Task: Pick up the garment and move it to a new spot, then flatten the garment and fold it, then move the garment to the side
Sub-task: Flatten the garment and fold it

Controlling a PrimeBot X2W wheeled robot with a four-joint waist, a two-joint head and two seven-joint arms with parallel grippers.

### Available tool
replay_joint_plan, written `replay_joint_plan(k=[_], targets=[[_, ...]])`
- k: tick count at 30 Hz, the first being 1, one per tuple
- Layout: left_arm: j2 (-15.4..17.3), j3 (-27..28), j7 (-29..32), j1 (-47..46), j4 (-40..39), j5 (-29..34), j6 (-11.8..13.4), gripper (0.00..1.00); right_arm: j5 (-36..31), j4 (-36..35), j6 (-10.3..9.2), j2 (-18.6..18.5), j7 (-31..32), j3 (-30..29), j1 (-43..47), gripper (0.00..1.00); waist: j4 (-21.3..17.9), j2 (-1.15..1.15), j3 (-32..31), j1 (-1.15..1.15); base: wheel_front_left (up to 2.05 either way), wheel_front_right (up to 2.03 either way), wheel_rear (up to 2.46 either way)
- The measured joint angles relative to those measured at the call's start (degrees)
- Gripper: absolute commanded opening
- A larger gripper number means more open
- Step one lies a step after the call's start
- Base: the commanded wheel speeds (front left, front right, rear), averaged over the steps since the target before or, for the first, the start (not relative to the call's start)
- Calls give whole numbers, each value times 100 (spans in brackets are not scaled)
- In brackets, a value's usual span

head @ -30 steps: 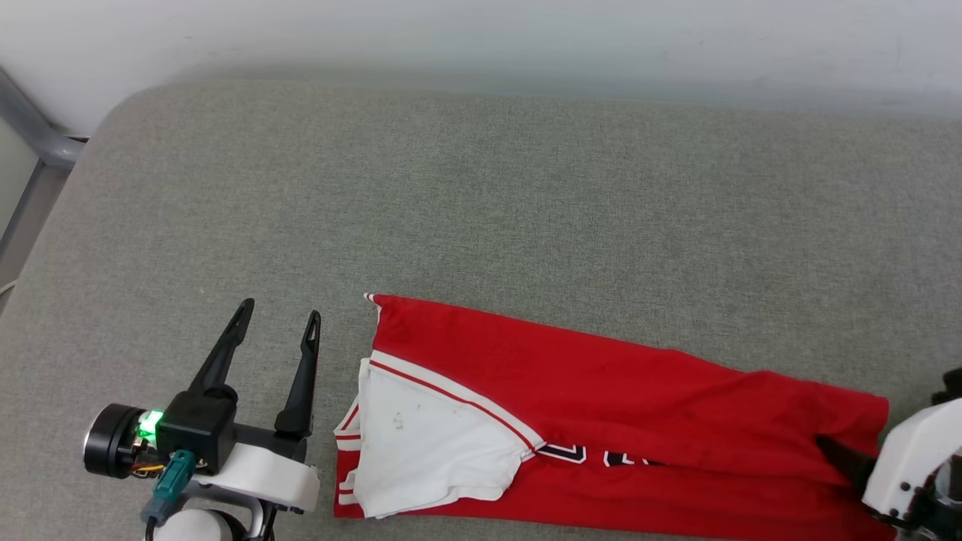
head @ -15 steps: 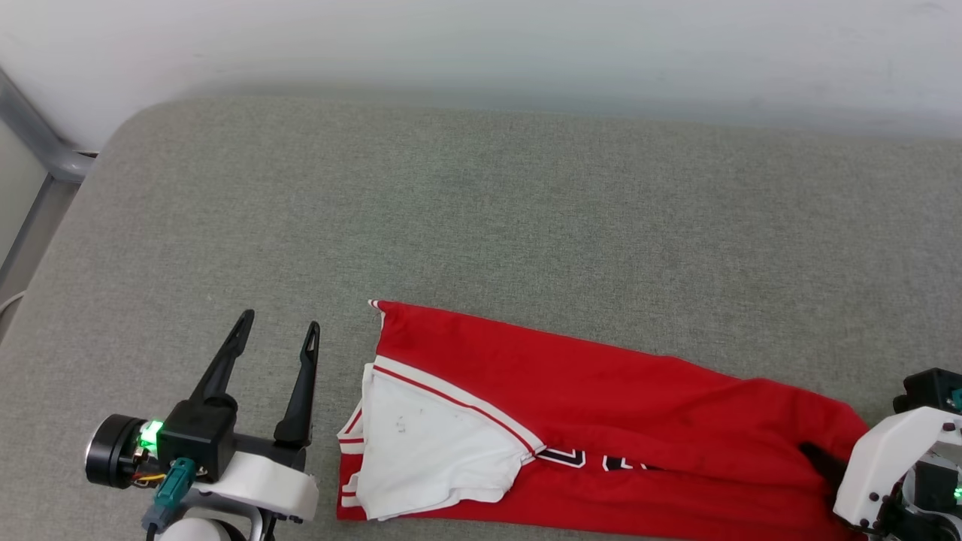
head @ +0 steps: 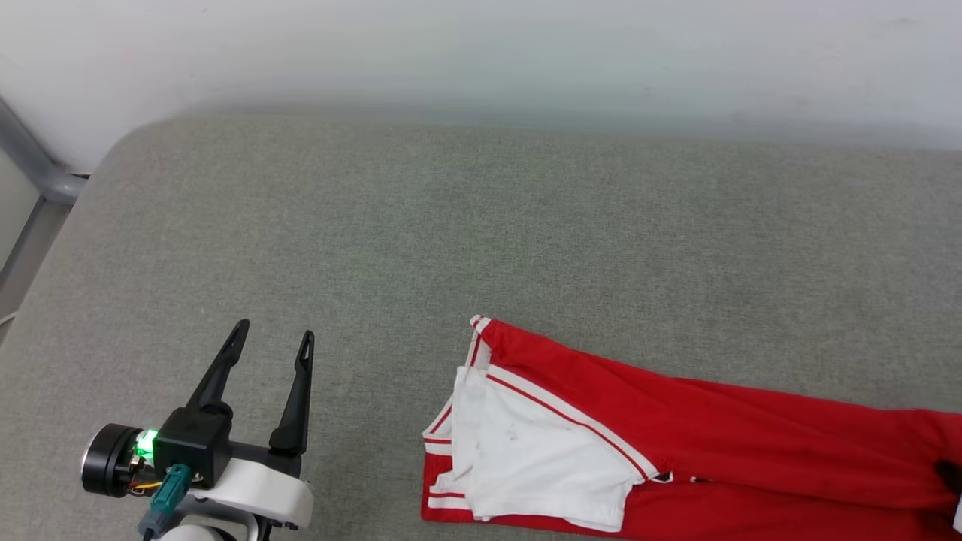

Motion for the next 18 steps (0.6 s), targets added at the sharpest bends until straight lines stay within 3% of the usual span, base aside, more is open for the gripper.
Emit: replay_joint_plan(k=[9, 18], targets=[[-132, 80, 0, 118, 47, 90, -103, 100, -96, 3, -1, 52, 1, -131, -24, 0, -78, 0, -178, 0, 0, 0, 0], [-235, 102, 0, 242, 99, 152, -203, 100, 27, -605, -2, 240, 213, 42, 310, 0, -75, 0, -454, 0, 0, 0, 0]])
